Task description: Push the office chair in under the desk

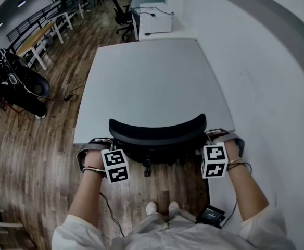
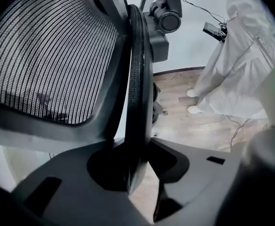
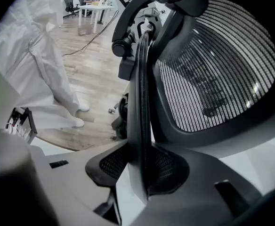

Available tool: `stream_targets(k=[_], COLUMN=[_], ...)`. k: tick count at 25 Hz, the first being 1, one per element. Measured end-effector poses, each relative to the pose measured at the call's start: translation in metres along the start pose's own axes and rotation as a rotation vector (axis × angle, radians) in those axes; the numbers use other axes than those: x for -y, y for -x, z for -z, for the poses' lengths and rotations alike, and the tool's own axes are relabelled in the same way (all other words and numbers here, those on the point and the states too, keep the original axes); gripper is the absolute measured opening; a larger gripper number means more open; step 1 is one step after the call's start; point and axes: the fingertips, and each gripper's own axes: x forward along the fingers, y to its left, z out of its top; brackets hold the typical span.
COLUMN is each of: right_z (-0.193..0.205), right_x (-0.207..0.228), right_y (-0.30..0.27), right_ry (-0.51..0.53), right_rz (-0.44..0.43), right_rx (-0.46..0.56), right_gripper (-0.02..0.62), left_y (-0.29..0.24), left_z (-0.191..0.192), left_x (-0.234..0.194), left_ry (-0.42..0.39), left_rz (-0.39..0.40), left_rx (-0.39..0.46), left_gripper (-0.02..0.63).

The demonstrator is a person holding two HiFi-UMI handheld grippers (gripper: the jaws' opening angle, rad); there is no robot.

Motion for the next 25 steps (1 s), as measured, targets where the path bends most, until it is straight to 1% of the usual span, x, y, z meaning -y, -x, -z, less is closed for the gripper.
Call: stream_targets(k=[3,8,14,16,20,21,23,25], right_z=[-0.0023,-0.0005,0.0014,0.0013,0.002,0.0015,0.0002,0.0001], right_x=[0.0051,0.0041,0.0057,0.0053,0.0058,0.0058,0.0034,-0.001], right_y=[-0.0005,-0.0012,-0.0031,-0.0031,-0.0045,-0.0045,-0.0043,-0.0036], right_ry=[0.005,0.005,0.005,0.006,-0.009,-0.017,-0.029,-0.035], right_rz=[0.006,-0.002,0.0,0.001,0.003,0.001,-0.01,-0.027], right_rx=[0.006,0.005,0.001,0.0,0.001,0.003,0.007,0.009], right_gripper=[0.14,0.138,0.138,0.138,0.141,0.144,0.166,0.195], left_y=[0.0016,0.0003,-0.0019,-0.0019,-0.0036,-0.0039,-0.0046,-0.0049], left_z=[0.0039,0.0015,-0.0001,0.0003,0.0009,0.0016,0.0028,0.0028], left_x=[-0.0042,-0.004,-0.0065,-0.0068,-0.0081,-0.0062,-0.0013,0.001], left_ry=[0.002,-0.002,-0.002,-0.006,-0.026,-0.03,-0.033,-0.036], left_rz=[-0.001,0.01,-0.004,-0.017,-0.078,-0.082,-0.077,-0.077], left_rx=[-0.012,-0.006,-0.011,-0.012,-0.02,-0.021,-0.021,-0.013], left_gripper=[0.114,0.114,0.114,0.114,0.118,0.131,0.208,0.229])
